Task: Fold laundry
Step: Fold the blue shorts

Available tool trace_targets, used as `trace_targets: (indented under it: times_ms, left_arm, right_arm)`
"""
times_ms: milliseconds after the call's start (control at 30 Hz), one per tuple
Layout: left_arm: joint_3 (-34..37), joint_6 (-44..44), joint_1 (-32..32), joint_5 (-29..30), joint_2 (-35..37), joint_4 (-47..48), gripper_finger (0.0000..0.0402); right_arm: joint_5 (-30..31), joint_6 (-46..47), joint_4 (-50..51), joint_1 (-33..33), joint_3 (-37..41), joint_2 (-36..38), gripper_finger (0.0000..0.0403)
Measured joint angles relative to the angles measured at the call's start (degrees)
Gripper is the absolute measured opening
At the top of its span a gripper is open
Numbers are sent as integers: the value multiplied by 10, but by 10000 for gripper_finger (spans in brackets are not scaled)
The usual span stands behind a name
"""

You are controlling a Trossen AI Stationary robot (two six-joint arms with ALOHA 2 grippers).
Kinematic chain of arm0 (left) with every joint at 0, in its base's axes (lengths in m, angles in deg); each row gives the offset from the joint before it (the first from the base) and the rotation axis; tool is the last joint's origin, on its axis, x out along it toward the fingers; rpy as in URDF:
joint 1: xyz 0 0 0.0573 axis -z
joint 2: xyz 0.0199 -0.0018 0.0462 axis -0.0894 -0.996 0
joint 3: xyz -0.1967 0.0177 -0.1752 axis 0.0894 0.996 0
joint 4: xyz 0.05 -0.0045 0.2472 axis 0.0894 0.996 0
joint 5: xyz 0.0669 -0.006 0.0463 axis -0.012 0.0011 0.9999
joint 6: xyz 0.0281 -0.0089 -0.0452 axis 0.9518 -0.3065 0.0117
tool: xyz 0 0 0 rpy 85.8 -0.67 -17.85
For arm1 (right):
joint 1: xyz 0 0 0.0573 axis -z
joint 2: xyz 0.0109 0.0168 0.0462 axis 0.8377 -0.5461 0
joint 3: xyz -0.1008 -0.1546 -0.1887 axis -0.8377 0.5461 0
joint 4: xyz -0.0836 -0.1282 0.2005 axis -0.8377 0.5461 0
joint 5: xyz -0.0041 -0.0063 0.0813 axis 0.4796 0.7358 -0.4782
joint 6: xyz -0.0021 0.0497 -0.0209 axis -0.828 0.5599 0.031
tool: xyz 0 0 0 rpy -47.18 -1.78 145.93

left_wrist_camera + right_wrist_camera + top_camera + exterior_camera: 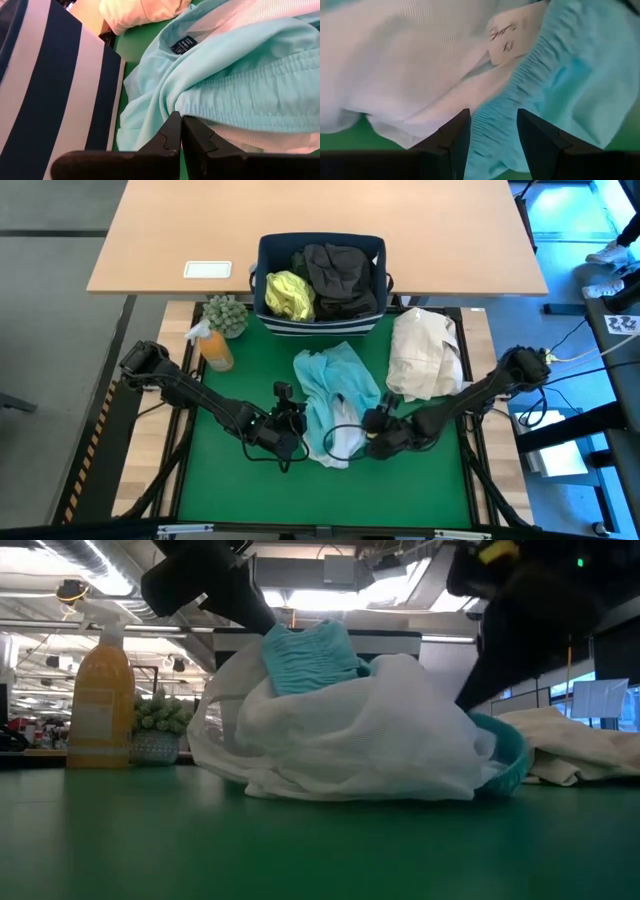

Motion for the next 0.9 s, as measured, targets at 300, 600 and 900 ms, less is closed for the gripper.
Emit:
trace_targets:
  times_ms: [300,600,900]
  left_arm:
    - [0,-2,-2,-2,0,13,0]
    - [0,-10,-2,4,8,22,0]
    - [0,-60,16,5,55,63,0]
  right_arm:
    - [7,4,20,5,0,-30,161]
    - [37,23,80,4,0,-25,149]
    - [42,15,99,4,-1,-21,32]
